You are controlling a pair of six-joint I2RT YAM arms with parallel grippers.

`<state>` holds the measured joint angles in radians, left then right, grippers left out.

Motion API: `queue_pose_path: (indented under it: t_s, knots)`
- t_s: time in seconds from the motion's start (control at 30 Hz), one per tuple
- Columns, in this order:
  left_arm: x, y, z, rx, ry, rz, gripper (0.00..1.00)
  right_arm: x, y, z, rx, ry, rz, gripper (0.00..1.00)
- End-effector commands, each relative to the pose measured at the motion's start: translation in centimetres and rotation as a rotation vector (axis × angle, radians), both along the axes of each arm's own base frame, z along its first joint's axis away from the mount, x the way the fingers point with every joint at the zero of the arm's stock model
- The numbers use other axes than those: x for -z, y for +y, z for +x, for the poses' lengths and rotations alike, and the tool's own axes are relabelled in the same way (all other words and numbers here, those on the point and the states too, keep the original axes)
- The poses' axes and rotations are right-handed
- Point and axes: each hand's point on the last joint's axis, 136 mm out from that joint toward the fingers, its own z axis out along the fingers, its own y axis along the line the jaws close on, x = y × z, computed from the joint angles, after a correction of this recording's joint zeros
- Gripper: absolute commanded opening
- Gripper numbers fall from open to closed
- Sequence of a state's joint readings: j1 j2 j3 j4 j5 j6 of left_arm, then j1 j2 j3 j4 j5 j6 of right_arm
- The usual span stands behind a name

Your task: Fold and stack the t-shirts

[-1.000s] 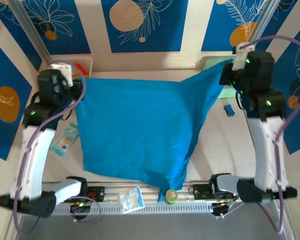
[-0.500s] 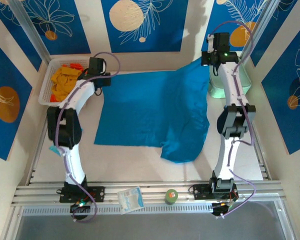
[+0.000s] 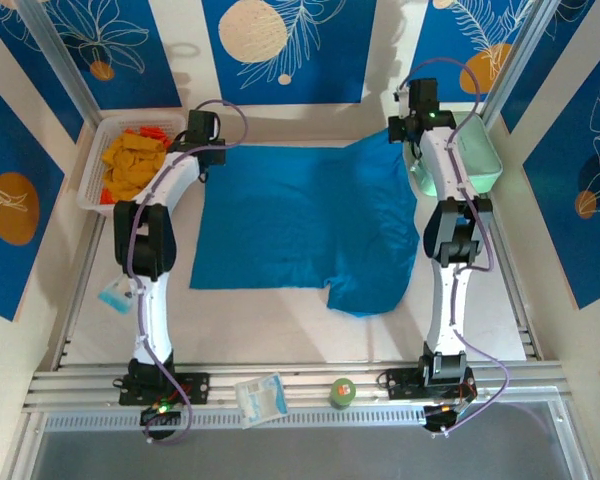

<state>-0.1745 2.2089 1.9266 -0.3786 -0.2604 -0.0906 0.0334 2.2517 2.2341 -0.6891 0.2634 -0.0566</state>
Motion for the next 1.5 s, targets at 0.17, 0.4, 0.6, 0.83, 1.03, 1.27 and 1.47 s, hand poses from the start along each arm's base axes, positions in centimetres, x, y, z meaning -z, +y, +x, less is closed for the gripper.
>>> queue_pose_path:
  t_s: [0.17,0.4,0.6,0.83,1.03,1.27,1.47]
  knots:
    - [-0.2,0.8,-2.7,0.013,0.015,0.047,0.00,-2.9,0.4,-5.6,0.033,-0.081,0.084,0.00]
    - [2.4,0.9,-4.8,0.003,0.067,0.018,0.00,0.9,0.1,-9.6,0.089,-0.003,0.121,0.00]
    - [4.4,0.6,-6.7,0.002,0.120,-0.019,0.00,4.9,0.6,-13.1,0.137,0.100,0.148,0.00]
    - [7.0,0.1,-9.0,0.009,0.199,-0.054,0.25,10.4,0.1,-17.4,0.230,0.283,0.108,0.00]
    - [6.1,0.2,-11.3,0.004,0.165,-0.074,0.46,13.2,0.9,-20.8,0.230,0.401,0.152,0.14]
    - [2.8,0.7,-12.9,-0.004,0.110,-0.072,0.53,13.5,4.1,-23.8,0.175,0.447,0.275,0.21]
    - [0.6,0.6,-13.3,0.009,0.094,-0.068,0.74,11.8,4.4,-24.6,0.172,0.437,0.274,0.34]
